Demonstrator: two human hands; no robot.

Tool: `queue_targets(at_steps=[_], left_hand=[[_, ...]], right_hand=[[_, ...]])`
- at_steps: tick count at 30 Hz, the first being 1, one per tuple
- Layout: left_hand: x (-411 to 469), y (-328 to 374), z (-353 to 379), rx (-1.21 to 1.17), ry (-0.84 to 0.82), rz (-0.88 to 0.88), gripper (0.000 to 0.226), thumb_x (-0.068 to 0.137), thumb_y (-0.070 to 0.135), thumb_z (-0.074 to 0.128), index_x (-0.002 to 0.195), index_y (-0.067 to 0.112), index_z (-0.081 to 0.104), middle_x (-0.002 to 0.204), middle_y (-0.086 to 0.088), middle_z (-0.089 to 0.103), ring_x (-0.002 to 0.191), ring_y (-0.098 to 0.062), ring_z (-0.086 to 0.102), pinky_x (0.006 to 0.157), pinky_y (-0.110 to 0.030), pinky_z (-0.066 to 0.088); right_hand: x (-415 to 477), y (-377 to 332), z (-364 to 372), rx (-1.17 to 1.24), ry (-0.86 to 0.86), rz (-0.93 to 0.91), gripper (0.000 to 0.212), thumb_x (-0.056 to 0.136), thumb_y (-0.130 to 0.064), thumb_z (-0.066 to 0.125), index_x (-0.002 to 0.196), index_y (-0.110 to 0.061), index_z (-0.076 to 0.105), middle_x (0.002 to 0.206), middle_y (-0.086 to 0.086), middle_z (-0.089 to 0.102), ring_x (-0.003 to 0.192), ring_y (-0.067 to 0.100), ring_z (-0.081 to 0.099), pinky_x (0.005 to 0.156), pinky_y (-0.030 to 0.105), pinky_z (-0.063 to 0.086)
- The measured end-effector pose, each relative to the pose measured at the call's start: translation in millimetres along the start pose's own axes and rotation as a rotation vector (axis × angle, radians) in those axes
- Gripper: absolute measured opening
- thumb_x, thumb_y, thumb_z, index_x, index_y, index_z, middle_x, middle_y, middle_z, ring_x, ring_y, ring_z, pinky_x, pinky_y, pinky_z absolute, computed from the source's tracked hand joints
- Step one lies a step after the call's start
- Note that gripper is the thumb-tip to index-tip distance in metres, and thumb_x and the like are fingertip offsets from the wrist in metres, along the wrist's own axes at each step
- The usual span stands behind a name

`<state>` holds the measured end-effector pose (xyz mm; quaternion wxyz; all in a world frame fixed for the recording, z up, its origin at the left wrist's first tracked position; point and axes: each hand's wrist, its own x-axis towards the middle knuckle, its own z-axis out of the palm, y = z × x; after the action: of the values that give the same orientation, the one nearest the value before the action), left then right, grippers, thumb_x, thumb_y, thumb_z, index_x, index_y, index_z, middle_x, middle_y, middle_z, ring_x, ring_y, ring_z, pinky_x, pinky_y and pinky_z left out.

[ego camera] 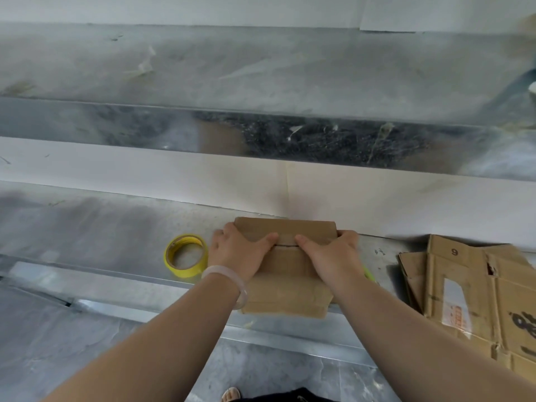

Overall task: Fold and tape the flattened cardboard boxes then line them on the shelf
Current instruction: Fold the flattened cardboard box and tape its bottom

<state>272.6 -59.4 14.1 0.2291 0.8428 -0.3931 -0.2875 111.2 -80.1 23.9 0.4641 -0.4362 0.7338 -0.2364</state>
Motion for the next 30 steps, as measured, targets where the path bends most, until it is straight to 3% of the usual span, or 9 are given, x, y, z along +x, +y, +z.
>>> queue_targets(at_steps=[4, 7, 11, 15, 18, 20, 25, 28, 30], left_hand=[[2.3, -9.8, 2.4, 0.02, 0.04, 0.05, 0.072, 0.077, 0.065, 0.06, 0.126, 0.015, 0.047, 0.123, -0.006, 0.048, 0.117, -0.028, 0.048, 0.099, -0.038, 0.04], [1.1, -15.2, 1.3, -0.062, 0.032, 0.117, 0.044, 0.09, 0.049, 0.054, 0.122, 0.019, 0.052, 0.107, 0.005, 0.058, 0.108, -0.024, 0.056, 0.084, -0.03, 0.042], [2.7, -24.9, 0.5, -0.155, -0.013, 0.196, 0.044, 0.099, 0.034, 0.043, 0.14, 0.017, 0.042, 0.129, -0.002, 0.058, 0.117, -0.025, 0.053, 0.09, -0.027, 0.04], [4.7, -32.5, -2.5, -0.409, -0.181, 0.121, 0.057, 0.102, 0.032, 0.04, 0.153, 0.023, 0.015, 0.148, 0.002, 0.036, 0.13, -0.012, 0.036, 0.096, -0.019, 0.026], [10.3, -34.1, -2.8, -0.607, -0.271, 0.096, 0.059, 0.101, 0.031, 0.044, 0.153, 0.027, 0.016, 0.145, 0.011, 0.036, 0.125, -0.004, 0.036, 0.102, -0.022, 0.03], [13.7, -37.0, 0.1, -0.59, -0.256, 0.128, 0.05, 0.1, 0.03, 0.047, 0.147, 0.031, 0.031, 0.137, 0.012, 0.049, 0.12, -0.008, 0.048, 0.103, -0.027, 0.038], [9.3, -43.9, -3.3, -0.599, -0.168, 0.138, 0.031, 0.098, 0.027, 0.049, 0.13, 0.026, 0.052, 0.115, 0.008, 0.063, 0.109, -0.013, 0.057, 0.099, -0.036, 0.045], [5.2, -49.0, -16.1, -0.72, -0.118, 0.113, 0.023, 0.099, 0.023, 0.049, 0.12, 0.027, 0.057, 0.111, 0.006, 0.064, 0.1, -0.011, 0.058, 0.087, -0.032, 0.046], [3.0, -55.2, -22.0, -0.809, -0.096, 0.084, 0.023, 0.098, 0.023, 0.051, 0.117, 0.033, 0.059, 0.114, 0.007, 0.064, 0.104, -0.013, 0.058, 0.092, -0.036, 0.047]], right_hand=[[2.2, 9.2, 2.1, -0.049, 0.039, -0.082, 0.069, 0.082, -0.052, 0.069, 0.13, -0.017, 0.034, 0.119, 0.006, 0.057, 0.096, 0.026, 0.058, 0.077, 0.034, 0.047], [3.6, 13.9, -0.1, -0.075, 0.013, -0.122, 0.054, 0.097, -0.041, 0.053, 0.139, -0.011, 0.039, 0.127, 0.009, 0.058, 0.101, 0.026, 0.057, 0.077, 0.029, 0.04], [7.9, 23.9, -2.6, -0.049, -0.049, -0.181, 0.04, 0.103, -0.033, 0.041, 0.138, -0.015, 0.046, 0.126, 0.006, 0.059, 0.106, 0.022, 0.056, 0.085, 0.029, 0.041], [19.0, 41.2, -5.3, 0.229, -0.231, -0.046, 0.052, 0.1, -0.045, 0.041, 0.149, -0.032, 0.033, 0.143, -0.006, 0.047, 0.128, 0.019, 0.047, 0.11, 0.044, 0.039], [27.3, 49.5, -7.1, 0.338, -0.325, 0.053, 0.074, 0.083, -0.063, 0.048, 0.15, -0.041, 0.026, 0.151, -0.009, 0.039, 0.134, 0.02, 0.043, 0.112, 0.049, 0.037], [26.2, 46.3, -8.1, 0.36, -0.332, 0.077, 0.081, 0.077, -0.071, 0.049, 0.149, -0.039, 0.031, 0.148, -0.007, 0.043, 0.13, 0.02, 0.047, 0.109, 0.048, 0.04], [2.7, 50.1, -17.9, 0.231, -0.25, -0.028, 0.055, 0.084, -0.078, 0.036, 0.126, -0.048, 0.054, 0.122, -0.012, 0.06, 0.112, 0.013, 0.057, 0.081, 0.035, 0.05], [-19.6, 57.7, -23.4, 0.248, -0.159, -0.203, 0.024, 0.099, -0.052, 0.039, 0.098, -0.044, 0.061, 0.095, -0.022, 0.066, 0.091, -0.009, 0.059, 0.069, 0.013, 0.043], [-31.9, 61.5, -25.8, 0.262, -0.137, -0.282, 0.018, 0.1, -0.042, 0.044, 0.097, -0.042, 0.062, 0.09, -0.029, 0.068, 0.088, -0.018, 0.058, 0.07, 0.003, 0.042]])
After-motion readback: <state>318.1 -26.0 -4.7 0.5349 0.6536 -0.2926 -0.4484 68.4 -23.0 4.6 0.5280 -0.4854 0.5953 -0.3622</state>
